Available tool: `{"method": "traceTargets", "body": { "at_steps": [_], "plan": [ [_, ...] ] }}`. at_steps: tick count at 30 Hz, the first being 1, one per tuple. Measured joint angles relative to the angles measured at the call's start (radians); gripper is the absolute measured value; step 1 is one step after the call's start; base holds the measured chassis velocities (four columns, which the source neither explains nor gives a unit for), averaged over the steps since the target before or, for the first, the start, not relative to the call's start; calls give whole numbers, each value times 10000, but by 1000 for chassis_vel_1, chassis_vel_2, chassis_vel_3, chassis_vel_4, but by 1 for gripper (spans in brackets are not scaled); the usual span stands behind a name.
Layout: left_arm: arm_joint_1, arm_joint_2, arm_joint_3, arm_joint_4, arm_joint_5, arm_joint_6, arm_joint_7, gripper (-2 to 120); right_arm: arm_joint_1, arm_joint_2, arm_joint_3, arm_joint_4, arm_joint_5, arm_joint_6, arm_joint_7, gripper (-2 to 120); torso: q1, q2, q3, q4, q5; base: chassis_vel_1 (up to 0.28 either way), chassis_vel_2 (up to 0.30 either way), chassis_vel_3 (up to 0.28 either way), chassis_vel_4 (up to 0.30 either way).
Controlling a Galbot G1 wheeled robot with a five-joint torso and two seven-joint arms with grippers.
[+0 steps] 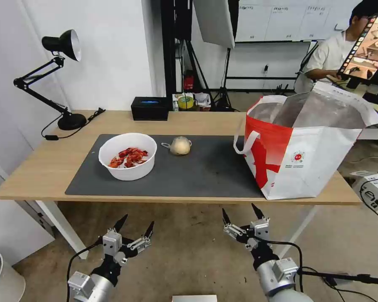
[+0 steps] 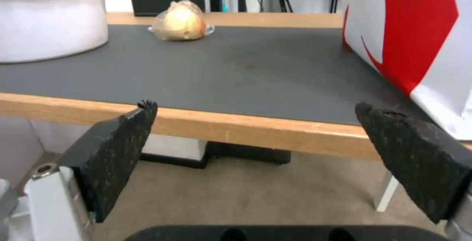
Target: Pick up the trash from the table and place it into the takeout bag.
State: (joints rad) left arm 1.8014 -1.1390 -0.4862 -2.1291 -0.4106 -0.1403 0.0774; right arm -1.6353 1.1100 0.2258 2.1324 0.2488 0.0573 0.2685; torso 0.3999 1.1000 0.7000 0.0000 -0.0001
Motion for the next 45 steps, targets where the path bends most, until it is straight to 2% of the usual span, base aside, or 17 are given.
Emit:
{"method": "traceTargets", "body": {
  "at_steps": [9, 15, 18, 25, 30, 33, 36, 42, 45],
  "plan": [
    [12, 68, -48, -10, -46, -29, 6, 100, 205, 81, -182, -145, 21, -66, 9, 100, 0, 0, 0, 0, 1, 0, 0, 0, 0],
    [-7, 112, -71, -11, -71, -30, -5, 100, 1111, -89, -598, -361, 680, -126, -286, 100, 0, 0, 0, -1, 0, 0, 0, 0, 0],
    [36, 129, -99, -28, -74, -22, -14, 100, 2202, -290, -1026, -678, 1396, -331, -699, 100, 2, 0, 2, 1, 0, 0, 0, 0, 0],
    [65, 41, -174, -65, -79, 11, -38, 100, 4198, -409, -2004, -1372, 2187, -802, -840, 100, 2, -1, 2, 0, 1, 0, 0, 0, 0],
    [99, 4, -248, -68, -84, 18, -47, 100, 5394, -392, -2533, -1815, 2448, -1189, -548, 100, 2, 0, 2, 1, 0, 0, 0, 0, 0],
    [154, -38, -296, -27, -84, 18, -56, 100, 6793, -379, -3189, -2480, 2872, -1596, -72, 100, 2, -1, 2, 1, -1, 0, 0, 0, 0],
    [158, -58, -310, 18, -84, 18, -62, 100, 7553, -358, -3607, -2993, 3076, -1750, 134, 100, 3, -2, 1, 0, 2, 0, 0, 0, 0],
    [152, -102, -321, 120, -89, 17, -66, 100, 9018, -23, -4273, -4145, 3516, -2039, 430, 100, 3, -2, 2, 0, 1, 0, 0, 0, 0],
    [156, -132, -323, 169, -91, 15, -67, 100, 10485, 485, -4789, -5386, 3806, -2372, 537, 100, 3, -3, 2, 1, 0, 0, 0, 0, 0]
  ]
}}
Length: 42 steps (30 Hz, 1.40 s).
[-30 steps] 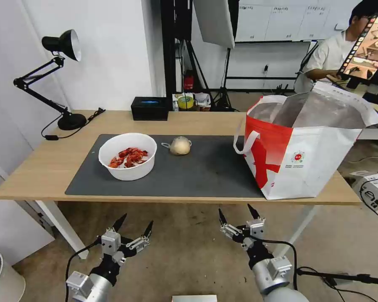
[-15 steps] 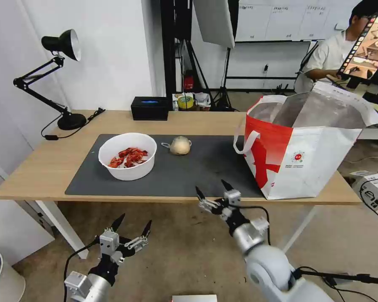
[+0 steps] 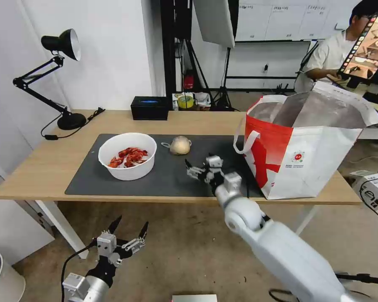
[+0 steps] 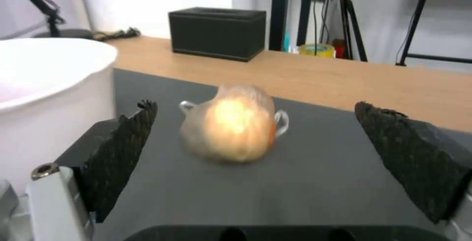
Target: Pick up the trash from the table and place it into the takeout bag.
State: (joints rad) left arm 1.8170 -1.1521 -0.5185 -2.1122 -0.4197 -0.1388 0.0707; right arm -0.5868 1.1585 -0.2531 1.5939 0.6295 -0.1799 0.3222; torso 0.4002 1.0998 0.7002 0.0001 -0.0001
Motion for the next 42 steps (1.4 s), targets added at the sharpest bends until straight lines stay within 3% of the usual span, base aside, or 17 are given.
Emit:
{"method": "traceTargets", "body": {
  "at_steps": [8, 21, 42],
  "plan": [
    [58, 53, -67, 5, -36, -24, 2, 100, 1625, 934, -581, -2004, 525, -620, 23, 100, 0, 0, -1, -1, -1, 0, 0, 0, 0],
    [147, 6, -118, -39, -46, -138, 13, 100, 2571, 2169, -851, -4141, 544, -1038, -44, 100, -2, 1, -2, 0, -1, 0, 0, 0, 0],
    [290, -102, -139, -276, 18, -155, 34, 100, 2582, 2625, -718, -4866, 488, -1222, -237, 100, -2, 2, -2, -1, 1, 0, 0, 0, 0]
  ]
}}
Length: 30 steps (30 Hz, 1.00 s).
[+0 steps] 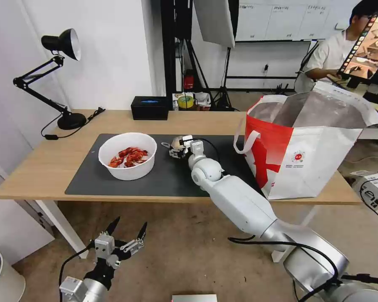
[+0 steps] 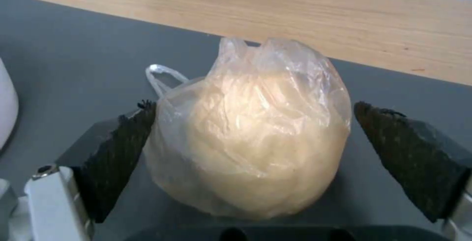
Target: Pick up the trash from the table and place it into the takeout bag.
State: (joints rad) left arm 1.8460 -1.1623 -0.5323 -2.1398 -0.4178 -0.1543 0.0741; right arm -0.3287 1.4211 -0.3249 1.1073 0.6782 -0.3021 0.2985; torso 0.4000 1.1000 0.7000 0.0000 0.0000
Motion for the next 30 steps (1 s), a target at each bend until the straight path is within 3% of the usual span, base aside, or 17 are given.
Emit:
{"method": "traceTargets", "body": {
  "at_steps": [13, 16, 20, 23, 26, 29, 30],
  "plan": [
    [46, -52, -23, -44, -4, 0, 3, 100, -109, 31, 80, -112, -99, -38, -38, 96, 0, 0, 0, 0, 0, 0, 0, 0, 0],
    [46, -67, -17, -46, 6, 0, 4, 100, -137, 8, 80, -107, -111, -38, -56, 80, 0, 0, 0, 0, 0, 0, 0, 0, 0],
    [49, -81, -7, -46, 22, 0, 5, 100, -155, -24, 79, -90, -111, -35, -64, 71, 0, 0, 0, 0, 0, 0, 0, 0, 0],
    [62, -88, 0, -69, 35, 0, 6, 100, -183, -124, 79, -11, -96, -25, -71, 54, 0, 0, 0, 0, 0, 0, 0, 0, 0],
    [67, -88, -1, -79, 37, 0, 6, 100, -210, -192, 80, 73, -72, -23, -72, 50, 0, 0, 0, 0, 0, 0, 0, 0, 0],
    [84, -91, 4, -101, 55, 0, 4, 100, -337, -401, 115, 414, -34, 11, -72, 35, 0, 0, 0, 0, 1, 0, 0, 0, 0],
    [84, -91, 4, -101, 55, 0, 4, 100, -337, -401, 115, 414, -34, 11, -72, 35, 0, 0, 0, 0, 1, 0, 0, 0, 0]
  ]
}}
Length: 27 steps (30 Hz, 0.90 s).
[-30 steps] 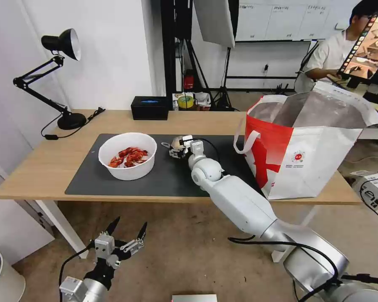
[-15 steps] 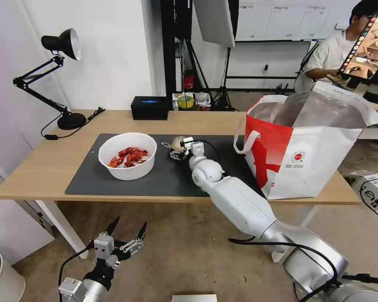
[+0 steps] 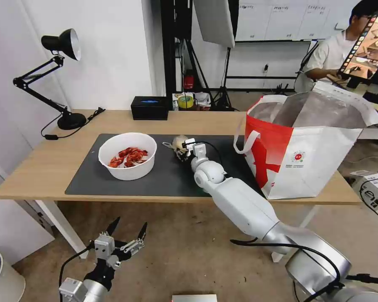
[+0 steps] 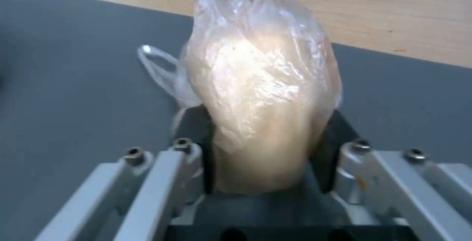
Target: Pick up the trash from the table and place it into the takeout bag.
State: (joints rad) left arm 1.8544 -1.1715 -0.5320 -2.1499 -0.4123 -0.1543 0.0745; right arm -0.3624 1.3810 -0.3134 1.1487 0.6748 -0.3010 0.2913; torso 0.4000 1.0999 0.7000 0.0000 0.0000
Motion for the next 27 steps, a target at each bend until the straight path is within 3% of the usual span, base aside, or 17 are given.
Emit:
{"method": "traceTargets", "body": {
  "at_steps": [3, 9, 22, 26, 27],
  "plan": [
    [42, -34, 17, -15, 65, 0, -1, 100, -245, -428, 51, 782, 6, 88, 21, 20, 0, 0, 0, 0, 0, 0, 0, 0, 0],
    [154, -135, 28, -79, 206, 0, -4, 100, -800, -1153, 272, 2332, -224, 228, 72, 7, 0, 0, -1, 0, 1, 0, 0, 0, 0],
    [658, -703, -64, -455, 765, -67, 35, 100, -1853, -2707, 1430, 6458, -345, 656, 229, 6, -1, 2, -1, -1, 1, 0, 0, 0, 0],
    [773, -872, -91, -598, 896, -90, 69, 100, -2200, -3197, 2290, 7516, -149, 748, 408, 6, -2, 2, -1, 3, 1, 0, 0, 0, 0],
    [777, -894, -82, -639, 932, -91, 86, 100, -2505, -3482, 2898, 7950, -113, 834, 464, 6, -1, 2, -2, 0, 2, 0, 0, 0, 0]
  ]
}}
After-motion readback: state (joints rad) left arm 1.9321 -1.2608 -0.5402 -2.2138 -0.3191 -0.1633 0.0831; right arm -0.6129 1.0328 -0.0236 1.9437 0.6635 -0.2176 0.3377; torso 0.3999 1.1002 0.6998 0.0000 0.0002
